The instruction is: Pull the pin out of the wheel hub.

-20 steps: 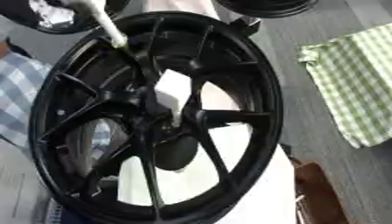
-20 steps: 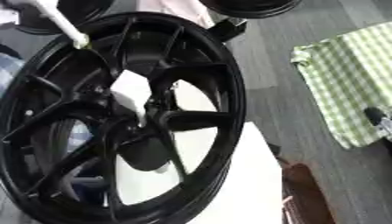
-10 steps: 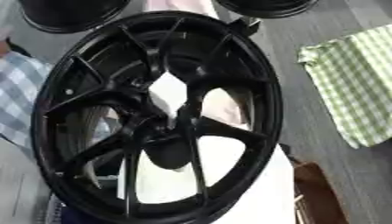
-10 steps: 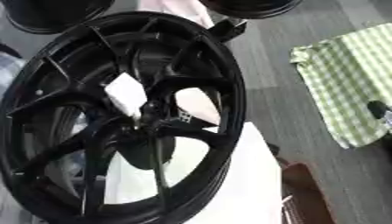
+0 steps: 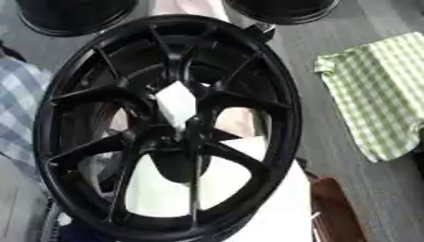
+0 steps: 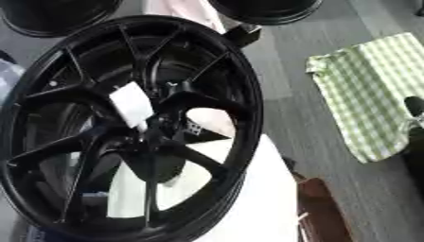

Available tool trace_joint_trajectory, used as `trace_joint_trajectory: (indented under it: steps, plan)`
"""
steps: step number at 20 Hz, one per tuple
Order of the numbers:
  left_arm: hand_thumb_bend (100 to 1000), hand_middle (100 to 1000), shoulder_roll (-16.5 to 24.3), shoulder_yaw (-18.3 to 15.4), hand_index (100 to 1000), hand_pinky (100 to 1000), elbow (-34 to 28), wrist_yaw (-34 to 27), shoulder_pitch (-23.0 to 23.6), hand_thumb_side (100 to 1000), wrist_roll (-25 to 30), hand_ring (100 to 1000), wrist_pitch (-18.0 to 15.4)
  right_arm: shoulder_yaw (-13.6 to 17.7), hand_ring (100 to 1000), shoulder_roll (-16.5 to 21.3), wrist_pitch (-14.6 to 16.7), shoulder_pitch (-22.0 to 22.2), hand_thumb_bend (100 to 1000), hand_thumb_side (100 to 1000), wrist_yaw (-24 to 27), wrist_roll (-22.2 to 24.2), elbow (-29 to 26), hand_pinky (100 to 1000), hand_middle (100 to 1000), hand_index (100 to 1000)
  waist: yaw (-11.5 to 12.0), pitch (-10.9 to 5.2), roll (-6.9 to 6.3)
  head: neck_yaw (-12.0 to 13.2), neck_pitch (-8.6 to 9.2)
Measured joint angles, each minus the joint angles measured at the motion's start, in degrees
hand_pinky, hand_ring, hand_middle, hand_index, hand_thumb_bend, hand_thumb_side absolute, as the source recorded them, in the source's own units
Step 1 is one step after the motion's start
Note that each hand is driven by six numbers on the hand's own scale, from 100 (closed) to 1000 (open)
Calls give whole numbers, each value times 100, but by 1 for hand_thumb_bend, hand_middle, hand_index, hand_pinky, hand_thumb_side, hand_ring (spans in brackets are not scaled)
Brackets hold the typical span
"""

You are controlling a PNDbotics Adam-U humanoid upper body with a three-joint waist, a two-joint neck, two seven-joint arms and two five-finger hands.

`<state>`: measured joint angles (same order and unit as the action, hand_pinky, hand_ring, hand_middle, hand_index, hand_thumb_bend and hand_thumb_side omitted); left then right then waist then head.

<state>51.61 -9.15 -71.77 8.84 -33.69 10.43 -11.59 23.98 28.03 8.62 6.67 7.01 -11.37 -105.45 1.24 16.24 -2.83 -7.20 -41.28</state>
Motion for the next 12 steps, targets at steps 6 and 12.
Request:
trace_joint_trajectory:
  steps: [6, 12]
  plan:
    - [100, 665, -73, -63, 887, 784, 158, -165, 3, 617, -189, 760, 212, 4, 774, 0, 7, 42, 672, 272, 20, -32, 0, 682, 728, 852, 0, -36, 20, 4, -43]
    - [100, 624, -75, -94, 861, 762, 134, -456, 4, 576, -350, 735, 453, 36, 773, 0, 22, 47, 672, 272, 56, -59, -1, 682, 728, 852, -2, -68, 26, 7, -44]
